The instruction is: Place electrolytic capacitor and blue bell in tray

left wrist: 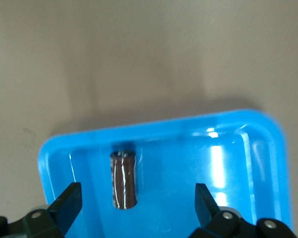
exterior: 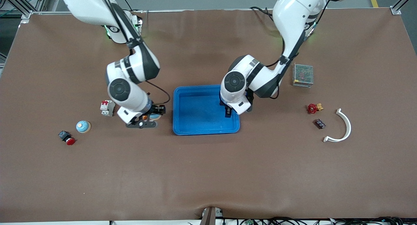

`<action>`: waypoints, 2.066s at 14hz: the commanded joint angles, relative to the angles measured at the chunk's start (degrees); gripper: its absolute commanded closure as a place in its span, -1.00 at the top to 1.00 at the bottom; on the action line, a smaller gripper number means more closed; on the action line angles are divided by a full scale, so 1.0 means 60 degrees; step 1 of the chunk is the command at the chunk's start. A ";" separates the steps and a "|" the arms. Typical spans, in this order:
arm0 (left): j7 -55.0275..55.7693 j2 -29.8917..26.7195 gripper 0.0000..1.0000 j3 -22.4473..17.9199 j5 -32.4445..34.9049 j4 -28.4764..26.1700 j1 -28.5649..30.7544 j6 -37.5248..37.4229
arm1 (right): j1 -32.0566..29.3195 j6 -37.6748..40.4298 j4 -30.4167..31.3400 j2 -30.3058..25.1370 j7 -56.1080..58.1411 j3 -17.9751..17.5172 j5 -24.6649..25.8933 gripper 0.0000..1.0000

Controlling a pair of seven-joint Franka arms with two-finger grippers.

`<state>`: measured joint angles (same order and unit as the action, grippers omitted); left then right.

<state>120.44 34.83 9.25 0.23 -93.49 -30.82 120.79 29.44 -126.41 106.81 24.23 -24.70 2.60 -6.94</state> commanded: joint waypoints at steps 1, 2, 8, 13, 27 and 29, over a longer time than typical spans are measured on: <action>-0.1056 -0.0516 1.00 -0.0033 0.0181 -0.0004 0.0549 -0.0735 | 0.0627 -0.0126 0.0069 -0.0112 -0.0992 0.0123 -0.0162 0.00; -0.1480 -0.0721 1.00 -0.0018 0.0297 -0.0018 0.0929 -0.0998 | 0.0775 -0.0243 0.0069 -0.0083 -0.1285 0.0123 -0.0162 0.00; -0.4540 -0.1278 1.00 -0.0033 0.0633 -0.0266 0.2585 -0.2172 | 0.1639 -0.1414 0.0127 0.0370 -0.2517 0.0123 -0.0162 0.00; -0.7266 -0.1367 1.00 0.0026 0.1307 -0.0691 0.4459 -0.2042 | 0.2152 -0.2586 0.0551 0.0767 -0.2723 0.0123 -0.0148 0.00; -0.8662 -0.0562 1.00 0.0011 0.2714 -0.2230 0.6264 0.1181 | 0.2783 -0.3467 0.0816 0.1485 -0.2723 0.0138 -0.0104 0.03; -0.8677 -0.0430 0.94 0.0026 0.2949 -0.2260 0.6440 0.1269 | 0.2783 -0.3452 0.0816 0.1499 -0.2723 0.0138 -0.0104 0.22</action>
<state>68.97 32.35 8.74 15.84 -106.16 6.67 127.12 45.29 -146.83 111.63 33.38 -40.34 2.74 -6.94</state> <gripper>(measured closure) 0.004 0.330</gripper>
